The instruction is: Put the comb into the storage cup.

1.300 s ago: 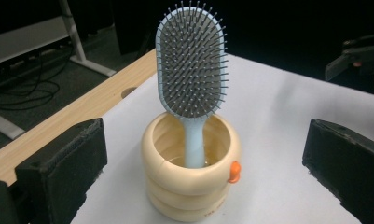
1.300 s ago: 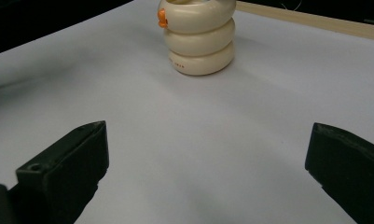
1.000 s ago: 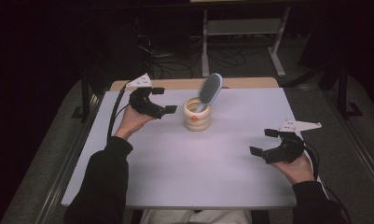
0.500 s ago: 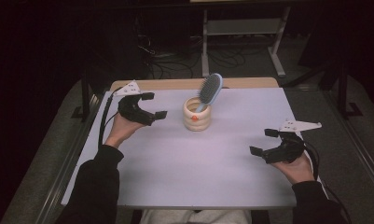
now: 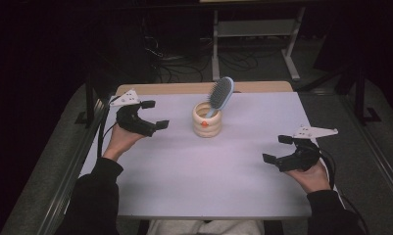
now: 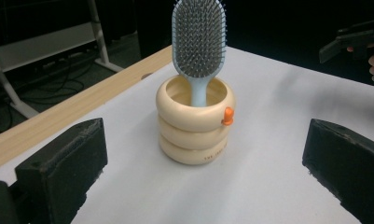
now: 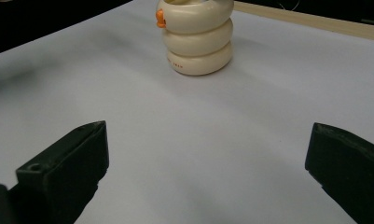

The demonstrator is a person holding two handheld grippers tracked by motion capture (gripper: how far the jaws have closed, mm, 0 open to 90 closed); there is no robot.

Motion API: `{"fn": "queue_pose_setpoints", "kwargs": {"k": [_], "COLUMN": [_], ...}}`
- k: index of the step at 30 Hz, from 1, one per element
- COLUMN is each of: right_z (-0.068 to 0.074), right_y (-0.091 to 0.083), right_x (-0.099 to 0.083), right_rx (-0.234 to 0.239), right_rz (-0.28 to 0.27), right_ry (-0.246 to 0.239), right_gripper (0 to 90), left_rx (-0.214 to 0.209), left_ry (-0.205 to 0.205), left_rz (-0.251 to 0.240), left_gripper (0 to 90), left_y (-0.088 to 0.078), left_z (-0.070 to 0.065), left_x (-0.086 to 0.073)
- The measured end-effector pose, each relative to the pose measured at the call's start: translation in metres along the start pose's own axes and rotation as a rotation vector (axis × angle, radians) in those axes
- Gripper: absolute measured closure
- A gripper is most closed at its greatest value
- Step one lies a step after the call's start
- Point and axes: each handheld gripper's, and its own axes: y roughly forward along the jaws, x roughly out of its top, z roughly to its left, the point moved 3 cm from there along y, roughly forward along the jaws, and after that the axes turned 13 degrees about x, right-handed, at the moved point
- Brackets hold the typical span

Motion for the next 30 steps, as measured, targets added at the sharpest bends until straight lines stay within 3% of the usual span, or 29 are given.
{"fn": "queue_pose_setpoints", "kwargs": {"k": [15,30], "right_z": [0.0,0.0], "right_y": [0.0,0.0], "right_x": [-0.001,-0.002], "right_rx": [-0.002,-0.007], "right_rz": [0.002,0.002], "right_ry": [0.004,0.007], "right_gripper": [0.0,0.0], "left_rx": [0.015,0.081], "left_ry": [-0.047,-0.101], "left_rz": [-0.011,-0.026], "left_gripper": [0.0,0.0], "left_y": [-0.022,-0.051], "left_z": [0.006,0.022], "left_x": [-0.023,-0.059]}}
